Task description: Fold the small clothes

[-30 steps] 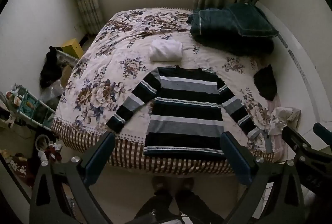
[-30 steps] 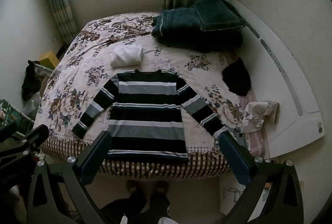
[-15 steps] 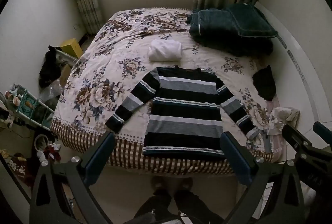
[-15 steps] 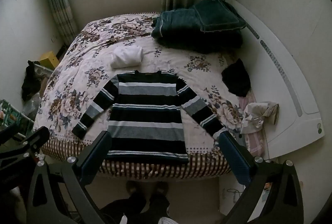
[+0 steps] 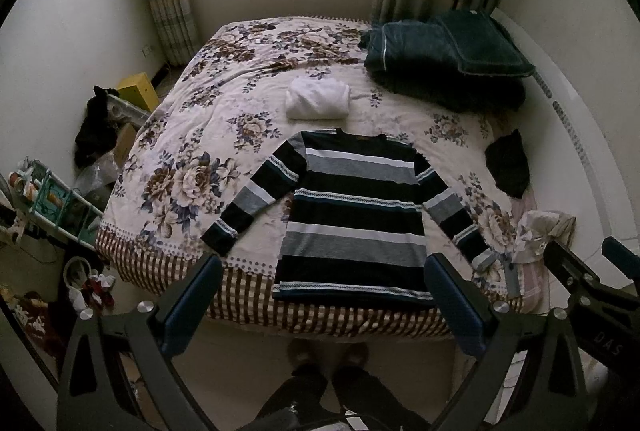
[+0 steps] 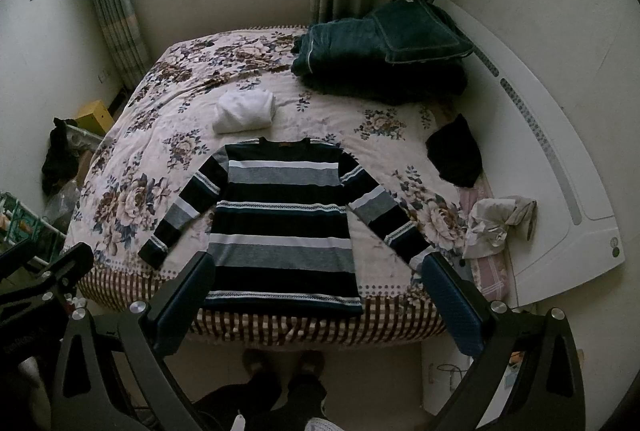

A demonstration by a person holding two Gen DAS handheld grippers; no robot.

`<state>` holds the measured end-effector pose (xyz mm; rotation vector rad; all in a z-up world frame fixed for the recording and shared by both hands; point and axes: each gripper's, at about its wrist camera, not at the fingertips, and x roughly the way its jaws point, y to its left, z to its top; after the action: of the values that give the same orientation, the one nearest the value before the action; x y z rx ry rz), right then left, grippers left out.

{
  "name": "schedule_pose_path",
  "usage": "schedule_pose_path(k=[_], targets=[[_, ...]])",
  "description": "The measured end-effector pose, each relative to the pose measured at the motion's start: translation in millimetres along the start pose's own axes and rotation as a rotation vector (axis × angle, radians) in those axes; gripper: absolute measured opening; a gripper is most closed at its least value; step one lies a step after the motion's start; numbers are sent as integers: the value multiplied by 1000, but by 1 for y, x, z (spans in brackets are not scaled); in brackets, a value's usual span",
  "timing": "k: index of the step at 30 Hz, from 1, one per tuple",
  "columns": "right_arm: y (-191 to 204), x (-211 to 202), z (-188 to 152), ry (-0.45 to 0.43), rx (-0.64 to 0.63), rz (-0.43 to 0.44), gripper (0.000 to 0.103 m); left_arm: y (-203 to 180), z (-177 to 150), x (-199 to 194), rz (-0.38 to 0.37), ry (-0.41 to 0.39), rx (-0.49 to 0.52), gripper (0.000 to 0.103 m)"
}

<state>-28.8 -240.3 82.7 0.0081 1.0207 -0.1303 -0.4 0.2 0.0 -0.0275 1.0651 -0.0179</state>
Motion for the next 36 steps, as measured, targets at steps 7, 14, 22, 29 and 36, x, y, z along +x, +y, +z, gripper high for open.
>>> schedule_pose_path(k=[7,14,22,29,36], targets=[[-1,-2,1,-2,0,-1,103,0,0,0,-1,-2,0,103],[-1,-5,2,-4,0,-2,103,0,0,0,-3,-5,0,103],[-1,-7,2,-6,0,-1,103,0,0,0,-4,-7,-2,103],[0,-8,2,-7,-1,0,103,0,0,0,-6,-9,-3,103],[2,-7,3,-6,0,0,103,0,0,0,-7,-10,-2,103]])
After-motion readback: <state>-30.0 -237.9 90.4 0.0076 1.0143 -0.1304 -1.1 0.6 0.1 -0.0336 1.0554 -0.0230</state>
